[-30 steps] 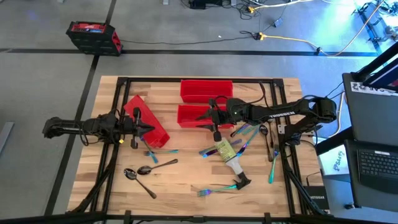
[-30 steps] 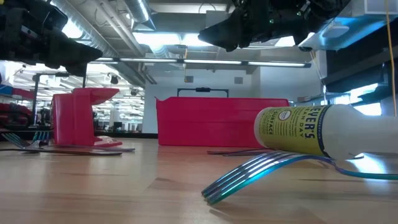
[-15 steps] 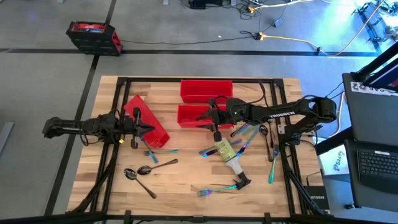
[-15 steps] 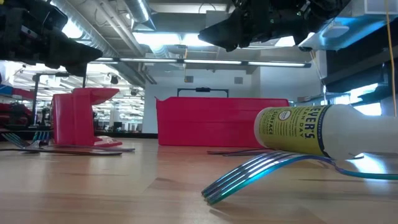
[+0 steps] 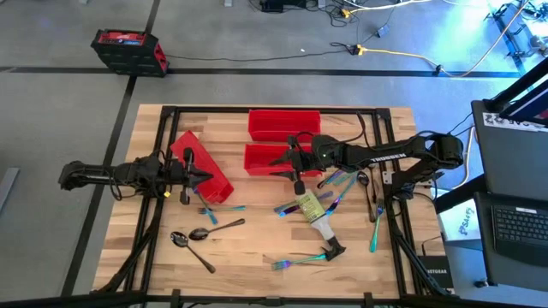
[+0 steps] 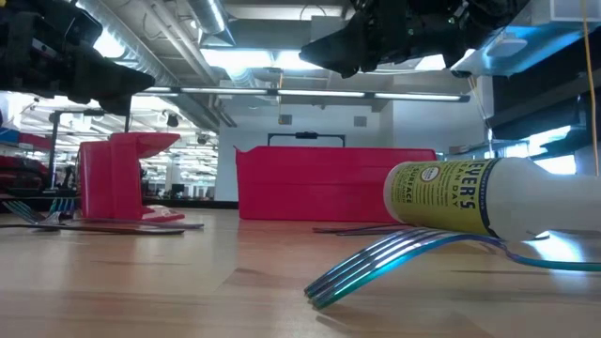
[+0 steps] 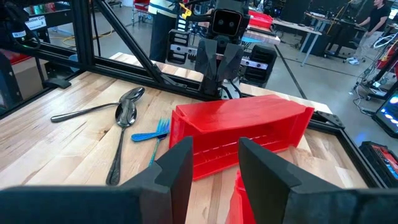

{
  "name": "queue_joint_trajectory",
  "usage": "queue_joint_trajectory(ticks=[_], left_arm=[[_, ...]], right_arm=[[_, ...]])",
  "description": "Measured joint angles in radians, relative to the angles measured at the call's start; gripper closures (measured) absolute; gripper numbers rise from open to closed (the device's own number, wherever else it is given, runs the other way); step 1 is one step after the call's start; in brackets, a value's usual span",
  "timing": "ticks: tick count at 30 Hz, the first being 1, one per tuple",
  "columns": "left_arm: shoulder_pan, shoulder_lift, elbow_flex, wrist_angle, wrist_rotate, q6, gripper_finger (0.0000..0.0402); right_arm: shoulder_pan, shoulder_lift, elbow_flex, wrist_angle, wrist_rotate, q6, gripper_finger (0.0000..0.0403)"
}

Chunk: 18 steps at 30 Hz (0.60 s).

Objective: Sort silverware
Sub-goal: Prepare the red bins

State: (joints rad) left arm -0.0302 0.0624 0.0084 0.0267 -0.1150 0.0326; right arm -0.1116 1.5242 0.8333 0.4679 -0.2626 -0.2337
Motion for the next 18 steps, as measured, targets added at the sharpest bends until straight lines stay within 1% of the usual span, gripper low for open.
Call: queue_joint_trajectory(ticks=[18], left_arm=[[0.000,0.000,0.000,0.003,-0.001,0.000,0.0400]], right_arm=[[0.001,0.000,0.000,0.002,-0.002,0.011,0.0290]])
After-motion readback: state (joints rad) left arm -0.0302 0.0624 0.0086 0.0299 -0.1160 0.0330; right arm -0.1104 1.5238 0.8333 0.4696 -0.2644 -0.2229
